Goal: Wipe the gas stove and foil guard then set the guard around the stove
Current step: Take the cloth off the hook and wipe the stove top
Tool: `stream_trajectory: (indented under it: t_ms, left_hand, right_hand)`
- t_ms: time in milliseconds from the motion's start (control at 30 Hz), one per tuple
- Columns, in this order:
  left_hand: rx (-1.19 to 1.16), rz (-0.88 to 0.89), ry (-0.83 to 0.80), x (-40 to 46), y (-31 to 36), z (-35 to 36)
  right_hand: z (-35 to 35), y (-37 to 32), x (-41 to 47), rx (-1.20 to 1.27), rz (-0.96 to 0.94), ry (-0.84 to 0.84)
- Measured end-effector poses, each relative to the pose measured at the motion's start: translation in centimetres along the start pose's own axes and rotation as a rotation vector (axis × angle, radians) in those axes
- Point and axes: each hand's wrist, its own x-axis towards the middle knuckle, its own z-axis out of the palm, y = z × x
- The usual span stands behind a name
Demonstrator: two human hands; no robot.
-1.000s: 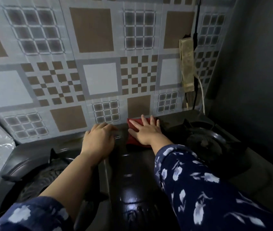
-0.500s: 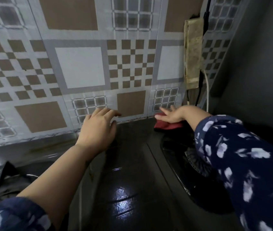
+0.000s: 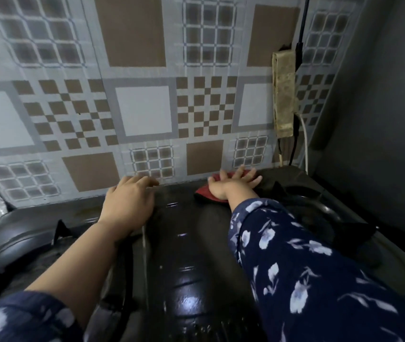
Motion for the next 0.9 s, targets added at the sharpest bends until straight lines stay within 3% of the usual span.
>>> stream_trajectory:
  t_ms: [167,333,467,567,700,900]
  left_hand:
    - [0.072,-0.136,-0.095,-4.6,-1.9,-2.3]
    - [0.029,-0.182,0.005,-8.2,-3.3,-4.5]
    - [0.085,-0.194,0.008,-9.5,-4.7,-6.1]
    - [0.106,-0.211,0.010,-10.2,-6.0,-7.0]
    - [0.119,-0.277,0.011,-11.0,-8.8,-8.0]
    - [0.073,-0.380,0.031,-11.8,-13.9,-8.7]
  right_hand:
    - [3.2,-6.3,-7.2,-0.060,-0.451,0.019]
    - [5.9,-7.6,-14.5,-0.152,-0.785,0.061]
    - [5.7,-3.9,-14.8,-0.170,-0.822,0.072]
    - [4.6,-3.1,-12.2,-0.147,-0.661,0.051]
    - [4.1,-7.2,-9.5,-0.101,-0.529,0.054]
    - [3.8,-16.1,-8.3,-0.122,-0.760,-0.025]
